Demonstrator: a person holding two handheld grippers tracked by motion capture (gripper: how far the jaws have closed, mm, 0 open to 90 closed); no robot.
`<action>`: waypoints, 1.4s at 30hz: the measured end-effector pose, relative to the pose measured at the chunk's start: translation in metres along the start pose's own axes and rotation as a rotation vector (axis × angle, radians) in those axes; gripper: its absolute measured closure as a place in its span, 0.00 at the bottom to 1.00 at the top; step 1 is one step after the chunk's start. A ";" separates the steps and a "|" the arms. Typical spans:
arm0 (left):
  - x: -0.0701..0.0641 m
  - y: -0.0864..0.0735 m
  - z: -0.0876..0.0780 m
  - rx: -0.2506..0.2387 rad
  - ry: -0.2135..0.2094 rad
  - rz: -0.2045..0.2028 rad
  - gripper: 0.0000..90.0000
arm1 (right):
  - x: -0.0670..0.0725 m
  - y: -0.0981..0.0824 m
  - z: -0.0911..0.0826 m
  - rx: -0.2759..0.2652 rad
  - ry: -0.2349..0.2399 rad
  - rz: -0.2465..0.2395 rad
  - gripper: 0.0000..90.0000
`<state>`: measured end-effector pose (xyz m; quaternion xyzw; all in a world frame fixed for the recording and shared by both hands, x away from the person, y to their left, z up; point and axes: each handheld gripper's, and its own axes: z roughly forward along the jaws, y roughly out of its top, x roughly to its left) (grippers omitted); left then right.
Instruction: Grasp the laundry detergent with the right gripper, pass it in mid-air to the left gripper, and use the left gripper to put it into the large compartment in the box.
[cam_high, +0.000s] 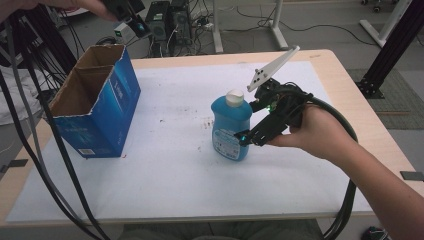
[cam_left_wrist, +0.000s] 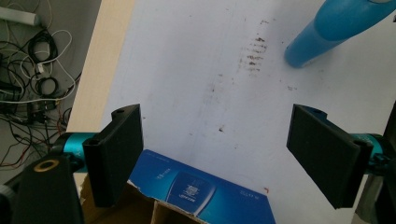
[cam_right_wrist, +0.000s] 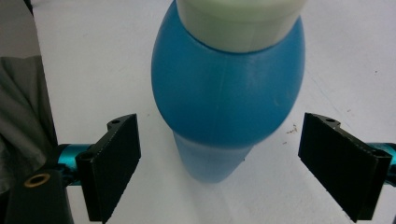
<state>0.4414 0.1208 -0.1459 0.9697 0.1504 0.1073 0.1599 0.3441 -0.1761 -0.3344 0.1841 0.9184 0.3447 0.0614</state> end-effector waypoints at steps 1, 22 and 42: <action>0.000 0.000 0.000 0.003 0.001 0.000 0.21 | 0.000 0.000 0.001 -0.003 -0.002 -0.001 0.14; -0.001 0.001 0.002 0.006 0.003 -0.003 0.21 | 0.007 -0.003 0.018 -0.040 -0.052 0.011 0.14; -0.001 0.000 0.002 0.010 0.004 -0.005 0.21 | 0.010 -0.007 0.028 -0.055 -0.089 0.002 0.24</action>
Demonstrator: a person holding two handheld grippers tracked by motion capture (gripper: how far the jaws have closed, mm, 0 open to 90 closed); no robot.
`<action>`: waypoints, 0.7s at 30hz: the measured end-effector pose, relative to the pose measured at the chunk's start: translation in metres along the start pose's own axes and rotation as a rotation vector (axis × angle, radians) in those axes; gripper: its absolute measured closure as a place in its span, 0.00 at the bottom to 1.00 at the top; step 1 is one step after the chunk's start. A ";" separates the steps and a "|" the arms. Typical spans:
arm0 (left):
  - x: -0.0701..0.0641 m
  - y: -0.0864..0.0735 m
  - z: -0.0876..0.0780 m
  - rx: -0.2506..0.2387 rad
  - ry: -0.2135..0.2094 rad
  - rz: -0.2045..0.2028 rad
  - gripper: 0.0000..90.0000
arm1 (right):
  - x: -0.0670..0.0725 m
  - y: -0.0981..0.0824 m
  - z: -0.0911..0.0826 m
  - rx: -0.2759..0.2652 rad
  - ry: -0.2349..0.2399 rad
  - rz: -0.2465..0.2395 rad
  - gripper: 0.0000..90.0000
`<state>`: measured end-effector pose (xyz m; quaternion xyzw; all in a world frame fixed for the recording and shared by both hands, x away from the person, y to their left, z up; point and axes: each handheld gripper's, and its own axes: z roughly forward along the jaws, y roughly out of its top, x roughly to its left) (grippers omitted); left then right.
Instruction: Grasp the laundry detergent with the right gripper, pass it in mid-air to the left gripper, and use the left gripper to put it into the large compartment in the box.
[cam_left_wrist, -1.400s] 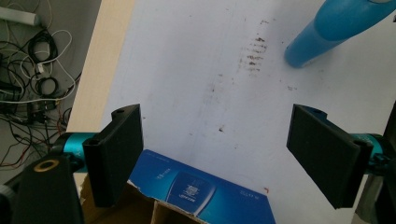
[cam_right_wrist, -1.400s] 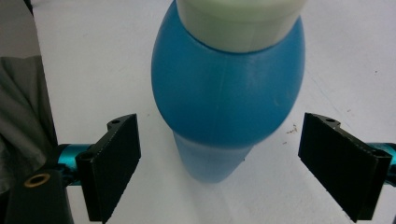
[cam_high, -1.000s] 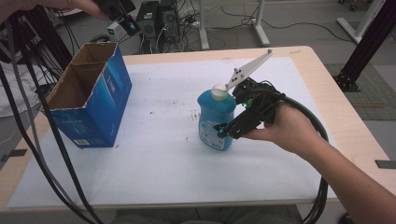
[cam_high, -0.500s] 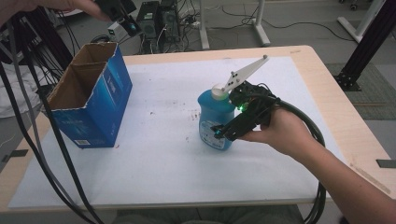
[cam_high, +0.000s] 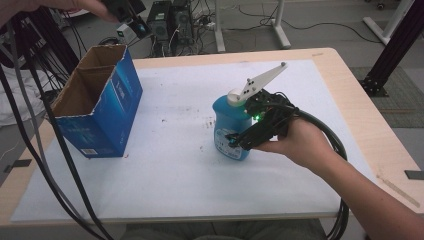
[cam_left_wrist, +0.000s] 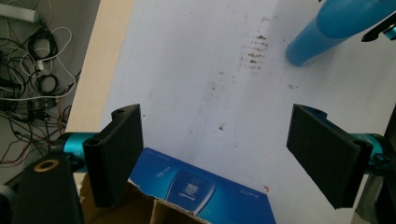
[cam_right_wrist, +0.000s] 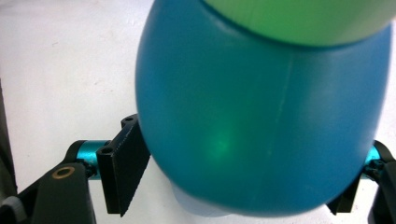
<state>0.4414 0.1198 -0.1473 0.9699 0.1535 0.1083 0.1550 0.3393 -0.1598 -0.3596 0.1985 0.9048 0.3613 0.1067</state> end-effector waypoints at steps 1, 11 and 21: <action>0.000 0.000 0.000 -0.003 0.000 -0.001 0.21 | 0.000 0.000 0.000 -0.001 -0.001 -0.001 0.24; 0.000 0.000 0.000 0.002 0.000 0.000 0.21 | -0.001 0.000 -0.002 -0.010 -0.008 -0.005 0.30; 0.000 -0.001 -0.001 0.000 0.000 -0.002 0.21 | -0.002 -0.001 -0.002 -0.017 -0.010 -0.007 0.36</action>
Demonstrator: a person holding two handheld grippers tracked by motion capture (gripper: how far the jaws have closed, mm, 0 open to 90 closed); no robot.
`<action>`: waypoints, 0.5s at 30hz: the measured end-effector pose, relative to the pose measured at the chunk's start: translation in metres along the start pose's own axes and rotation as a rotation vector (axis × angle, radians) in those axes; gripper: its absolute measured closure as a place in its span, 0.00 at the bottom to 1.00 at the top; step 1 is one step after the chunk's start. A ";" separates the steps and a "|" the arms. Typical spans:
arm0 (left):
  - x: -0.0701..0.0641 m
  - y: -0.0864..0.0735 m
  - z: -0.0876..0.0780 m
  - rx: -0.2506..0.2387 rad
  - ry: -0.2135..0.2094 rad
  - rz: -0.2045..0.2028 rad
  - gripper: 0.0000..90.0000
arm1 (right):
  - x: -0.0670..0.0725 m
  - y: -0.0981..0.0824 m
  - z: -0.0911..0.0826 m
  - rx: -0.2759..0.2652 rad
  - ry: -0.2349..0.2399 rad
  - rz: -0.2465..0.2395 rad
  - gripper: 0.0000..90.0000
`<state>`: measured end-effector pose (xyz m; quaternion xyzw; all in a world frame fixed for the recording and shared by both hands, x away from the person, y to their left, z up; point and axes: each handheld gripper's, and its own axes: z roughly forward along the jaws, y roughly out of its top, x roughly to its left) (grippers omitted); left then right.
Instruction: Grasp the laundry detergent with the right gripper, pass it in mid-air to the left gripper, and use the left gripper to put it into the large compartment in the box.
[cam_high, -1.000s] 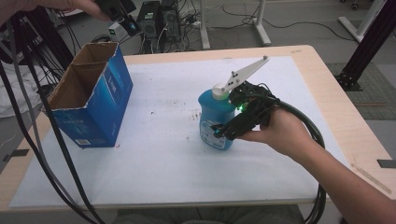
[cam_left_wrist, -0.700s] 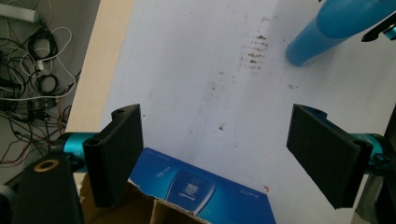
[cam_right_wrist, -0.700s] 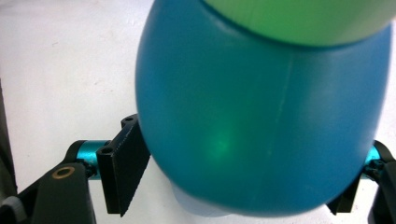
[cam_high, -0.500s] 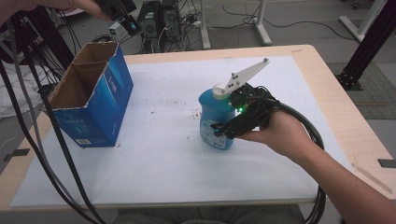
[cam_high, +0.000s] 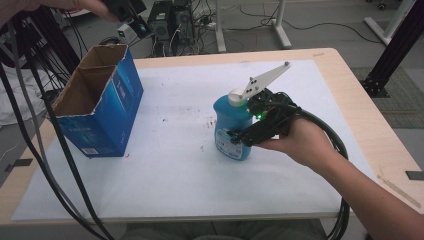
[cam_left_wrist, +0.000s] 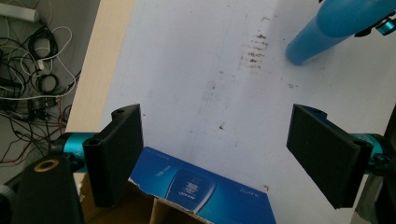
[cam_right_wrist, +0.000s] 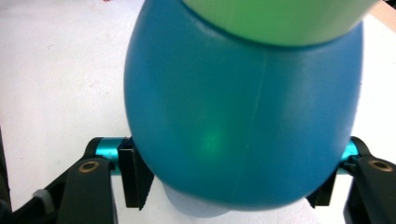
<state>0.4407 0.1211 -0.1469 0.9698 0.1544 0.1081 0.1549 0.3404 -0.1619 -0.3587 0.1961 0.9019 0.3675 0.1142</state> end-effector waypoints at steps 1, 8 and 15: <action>0.000 0.000 0.000 0.001 0.000 0.001 0.21 | 0.000 0.000 0.000 -0.002 0.000 0.000 0.36; 0.000 0.000 0.000 0.002 -0.001 -0.002 0.21 | 0.000 0.000 0.000 -0.003 -0.007 -0.004 0.38; 0.000 0.000 0.000 0.003 0.000 0.001 0.21 | 0.000 0.000 0.000 -0.006 0.001 -0.011 0.41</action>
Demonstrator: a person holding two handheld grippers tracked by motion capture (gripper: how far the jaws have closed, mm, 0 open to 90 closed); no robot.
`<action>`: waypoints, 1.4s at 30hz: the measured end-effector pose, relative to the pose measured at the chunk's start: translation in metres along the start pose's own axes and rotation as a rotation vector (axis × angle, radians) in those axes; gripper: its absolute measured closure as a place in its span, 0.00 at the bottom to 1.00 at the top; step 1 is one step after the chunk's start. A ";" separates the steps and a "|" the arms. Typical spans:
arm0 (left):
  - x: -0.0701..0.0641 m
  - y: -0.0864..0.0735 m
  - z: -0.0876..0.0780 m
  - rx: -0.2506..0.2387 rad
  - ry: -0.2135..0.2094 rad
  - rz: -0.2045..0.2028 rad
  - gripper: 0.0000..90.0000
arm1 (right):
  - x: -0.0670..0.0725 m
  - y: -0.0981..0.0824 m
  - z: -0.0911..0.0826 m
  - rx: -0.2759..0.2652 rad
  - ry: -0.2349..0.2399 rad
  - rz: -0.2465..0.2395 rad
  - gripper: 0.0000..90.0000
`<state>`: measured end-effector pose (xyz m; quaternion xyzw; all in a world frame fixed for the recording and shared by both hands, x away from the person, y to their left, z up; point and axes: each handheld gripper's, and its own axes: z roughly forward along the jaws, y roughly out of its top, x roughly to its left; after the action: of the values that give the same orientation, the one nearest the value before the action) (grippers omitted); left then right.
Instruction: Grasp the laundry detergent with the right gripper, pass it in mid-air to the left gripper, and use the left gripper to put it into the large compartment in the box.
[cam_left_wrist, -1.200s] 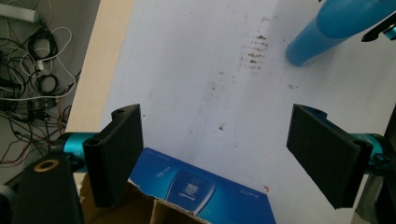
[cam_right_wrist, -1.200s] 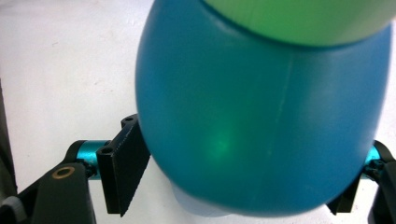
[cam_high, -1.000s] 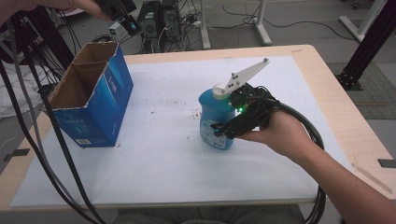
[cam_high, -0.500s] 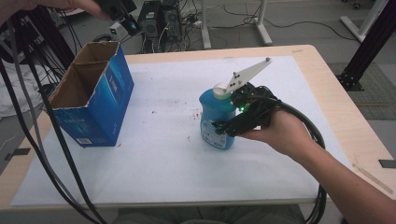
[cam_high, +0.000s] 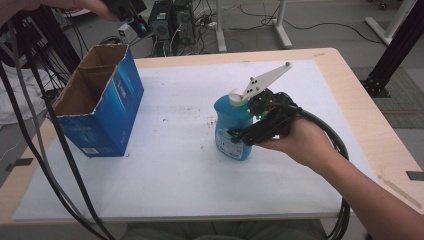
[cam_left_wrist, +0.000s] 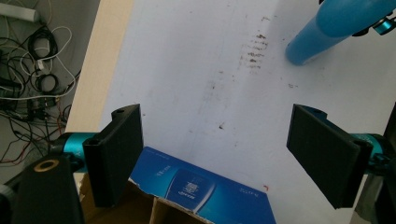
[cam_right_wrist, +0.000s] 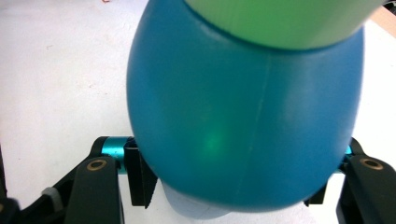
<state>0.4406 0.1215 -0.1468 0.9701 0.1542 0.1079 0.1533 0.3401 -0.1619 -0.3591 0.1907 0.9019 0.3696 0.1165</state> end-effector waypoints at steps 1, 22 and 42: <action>0.000 0.000 0.000 0.000 0.000 0.000 0.21 | 0.000 0.000 0.000 0.001 0.001 0.000 0.41; -0.001 0.000 0.000 -0.005 0.002 -0.001 0.21 | 0.003 -0.004 0.000 -0.024 0.000 -0.005 0.48; -0.001 -0.001 -0.001 -0.003 -0.004 0.002 0.21 | -0.008 -0.006 -0.005 -0.070 0.033 -0.009 0.54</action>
<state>0.4392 0.1220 -0.1461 0.9702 0.1530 0.1064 0.1549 0.3442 -0.1723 -0.3592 0.1761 0.8911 0.4036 0.1099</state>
